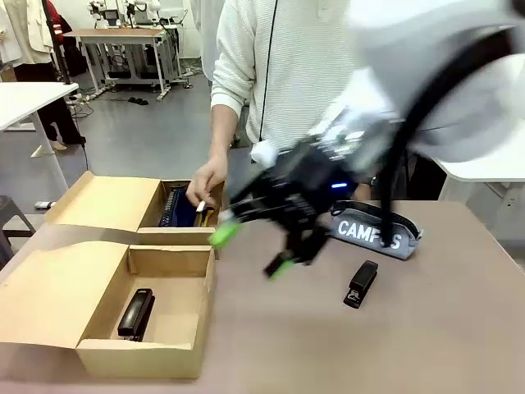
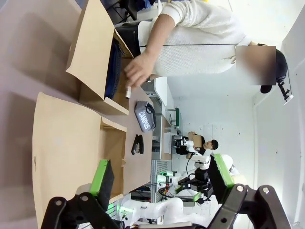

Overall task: Place items inside the box.
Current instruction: Pick up a Pencil pouch or Stapler and place it inside the Mailer Box closest to the robot.

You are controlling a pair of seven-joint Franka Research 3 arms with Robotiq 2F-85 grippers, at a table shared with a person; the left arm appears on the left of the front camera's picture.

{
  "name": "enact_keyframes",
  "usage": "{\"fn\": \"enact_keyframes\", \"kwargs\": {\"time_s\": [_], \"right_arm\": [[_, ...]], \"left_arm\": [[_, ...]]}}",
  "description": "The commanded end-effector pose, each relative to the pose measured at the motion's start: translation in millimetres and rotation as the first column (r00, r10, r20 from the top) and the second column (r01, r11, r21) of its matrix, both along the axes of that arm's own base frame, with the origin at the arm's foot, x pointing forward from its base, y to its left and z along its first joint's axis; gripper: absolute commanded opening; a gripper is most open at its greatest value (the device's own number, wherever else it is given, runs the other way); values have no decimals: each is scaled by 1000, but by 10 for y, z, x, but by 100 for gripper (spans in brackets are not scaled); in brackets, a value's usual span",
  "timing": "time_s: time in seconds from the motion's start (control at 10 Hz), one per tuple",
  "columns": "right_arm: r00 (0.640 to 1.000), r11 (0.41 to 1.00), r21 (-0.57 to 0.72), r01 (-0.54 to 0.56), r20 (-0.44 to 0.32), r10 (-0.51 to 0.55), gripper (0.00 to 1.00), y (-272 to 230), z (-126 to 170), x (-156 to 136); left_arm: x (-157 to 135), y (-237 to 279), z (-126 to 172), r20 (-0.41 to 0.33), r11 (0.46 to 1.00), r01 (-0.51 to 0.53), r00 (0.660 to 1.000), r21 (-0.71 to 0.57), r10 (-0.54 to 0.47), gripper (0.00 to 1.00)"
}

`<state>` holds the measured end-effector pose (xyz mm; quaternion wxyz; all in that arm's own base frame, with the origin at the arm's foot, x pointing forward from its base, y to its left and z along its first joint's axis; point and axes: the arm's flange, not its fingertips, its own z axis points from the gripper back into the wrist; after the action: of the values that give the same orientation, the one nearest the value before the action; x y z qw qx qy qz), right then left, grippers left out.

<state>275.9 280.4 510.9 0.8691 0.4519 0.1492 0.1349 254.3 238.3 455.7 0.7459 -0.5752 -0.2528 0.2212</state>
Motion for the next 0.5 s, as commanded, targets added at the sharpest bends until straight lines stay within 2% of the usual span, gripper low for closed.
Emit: {"fn": "enact_keyframes", "kwargs": {"time_s": [0.0,0.1,0.2,0.3,0.4], "right_arm": [[998,963,267,-37,-39,49,100,-1043,-151,13],[998,894,448,-5,-54,33,100,-1631,-254,41],[986,833,528,165,-101,-132,100,-2103,-337,13],[939,759,562,328,-107,-327,100,-2538,-390,-92],[901,672,643,367,-65,-429,100,-2938,-455,-290]], "left_arm": [[-3,0,10,24,1000,6,1000,-2,-6,100],[-3,0,10,24,1000,6,1000,-2,-6,100],[-3,0,10,24,1000,6,1000,-2,-6,100],[-3,0,10,24,1000,6,1000,-2,-6,100],[-3,0,10,24,1000,6,1000,-2,-6,100]]}}
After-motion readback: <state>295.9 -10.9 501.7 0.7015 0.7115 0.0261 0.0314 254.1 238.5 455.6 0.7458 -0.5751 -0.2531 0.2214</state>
